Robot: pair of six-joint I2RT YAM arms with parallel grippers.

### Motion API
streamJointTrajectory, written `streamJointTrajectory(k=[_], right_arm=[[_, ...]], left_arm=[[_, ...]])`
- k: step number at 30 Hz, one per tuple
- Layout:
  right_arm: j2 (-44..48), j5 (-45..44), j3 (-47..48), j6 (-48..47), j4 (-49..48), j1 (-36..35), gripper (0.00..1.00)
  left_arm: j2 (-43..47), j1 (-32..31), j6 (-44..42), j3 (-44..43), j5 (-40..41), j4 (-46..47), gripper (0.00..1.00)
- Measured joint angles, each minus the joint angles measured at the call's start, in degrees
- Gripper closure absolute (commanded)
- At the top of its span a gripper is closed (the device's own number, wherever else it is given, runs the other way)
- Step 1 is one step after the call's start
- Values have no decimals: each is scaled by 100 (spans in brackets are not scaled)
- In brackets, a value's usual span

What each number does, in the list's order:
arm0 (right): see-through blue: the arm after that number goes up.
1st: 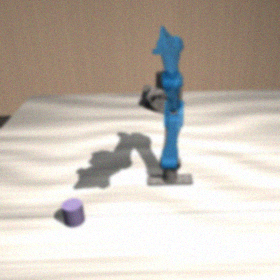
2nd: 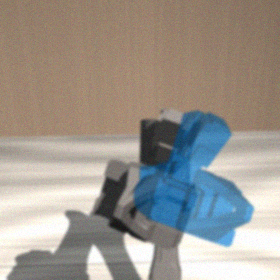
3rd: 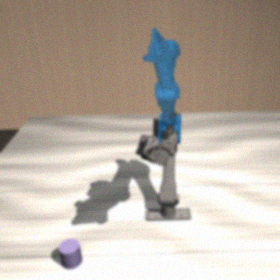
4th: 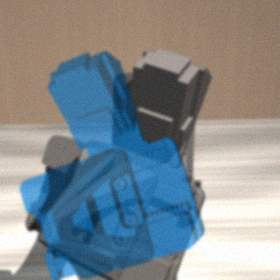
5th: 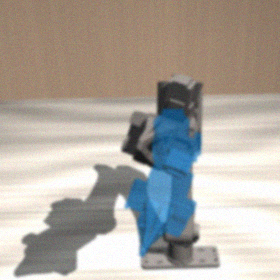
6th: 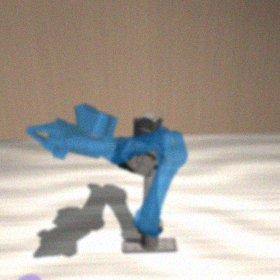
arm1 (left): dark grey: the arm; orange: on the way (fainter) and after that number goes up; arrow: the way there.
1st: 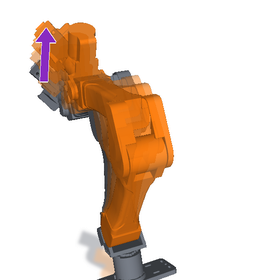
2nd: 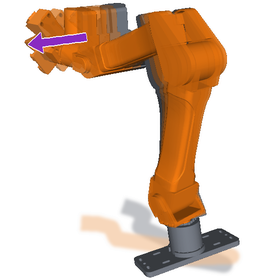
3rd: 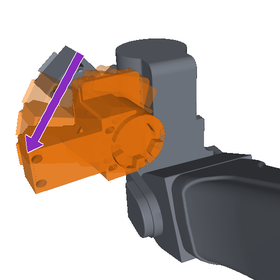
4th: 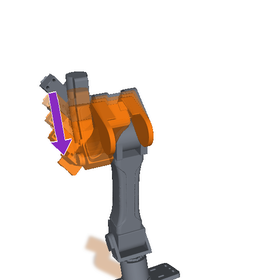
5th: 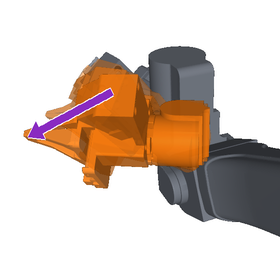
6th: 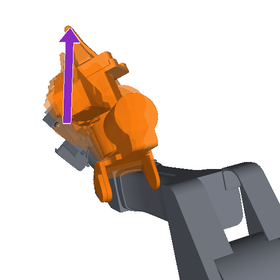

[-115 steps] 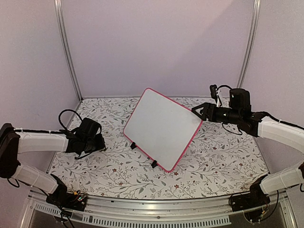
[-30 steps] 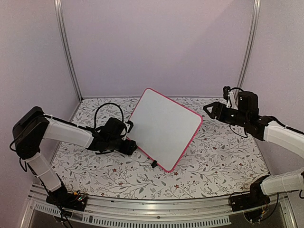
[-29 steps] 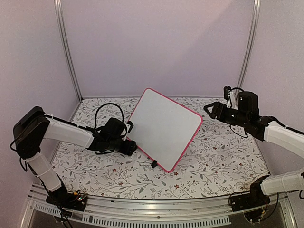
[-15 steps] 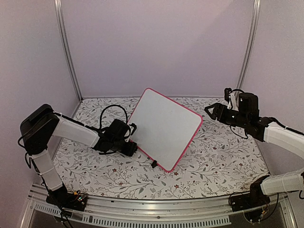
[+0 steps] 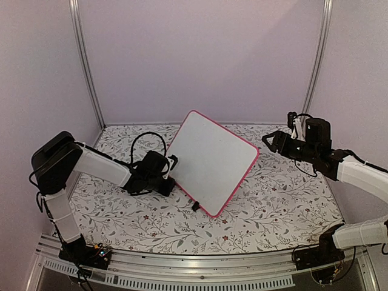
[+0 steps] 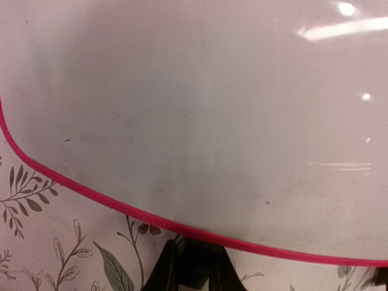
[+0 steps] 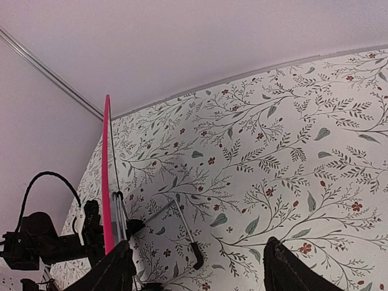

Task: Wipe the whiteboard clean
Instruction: Move the whiteboard to the center of the board.

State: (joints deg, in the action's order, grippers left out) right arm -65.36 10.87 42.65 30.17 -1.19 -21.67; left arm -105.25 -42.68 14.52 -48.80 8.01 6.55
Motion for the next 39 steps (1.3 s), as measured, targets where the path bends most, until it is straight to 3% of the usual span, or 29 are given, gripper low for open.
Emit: streamJointTrajectory(k=[16, 33, 39], right_arm=[[7, 4, 0, 48, 7, 68, 27], [68, -188, -2, 98, 76, 85, 26], [90, -223, -13, 136, 76, 107, 26]], left_arm=[[-28, -109, 619, -83, 219, -96, 100], [-1287, -389, 2734, -2092, 1508, -1412, 98], [-1836, -619, 3104, -2994, 1768, -1860, 87]])
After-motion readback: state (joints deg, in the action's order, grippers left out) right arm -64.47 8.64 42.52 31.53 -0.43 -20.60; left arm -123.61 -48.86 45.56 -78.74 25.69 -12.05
